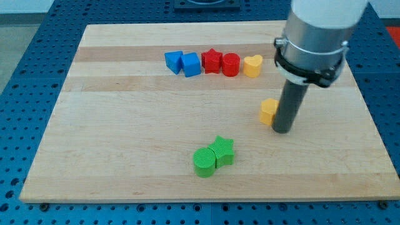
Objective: Push the yellow hexagon closer to the red circle
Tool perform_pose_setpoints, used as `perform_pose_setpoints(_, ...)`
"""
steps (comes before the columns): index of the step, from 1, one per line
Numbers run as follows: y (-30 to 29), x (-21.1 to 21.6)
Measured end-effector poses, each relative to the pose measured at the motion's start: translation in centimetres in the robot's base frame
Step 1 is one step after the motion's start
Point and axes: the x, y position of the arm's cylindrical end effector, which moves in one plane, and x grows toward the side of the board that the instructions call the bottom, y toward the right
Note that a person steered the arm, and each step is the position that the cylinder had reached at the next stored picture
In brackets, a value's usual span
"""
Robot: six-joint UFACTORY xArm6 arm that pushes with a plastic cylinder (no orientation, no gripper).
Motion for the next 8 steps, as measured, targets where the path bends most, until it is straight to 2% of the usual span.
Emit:
perform_pose_setpoints(3,-3.3,-5.4)
perform_pose_setpoints(4,-3.2,-3.7)
perform_pose_setpoints(5,0.0,-2.6)
perform_pose_setpoints(6,0.3,-5.6)
perform_pose_setpoints(8,0.2,-6.8)
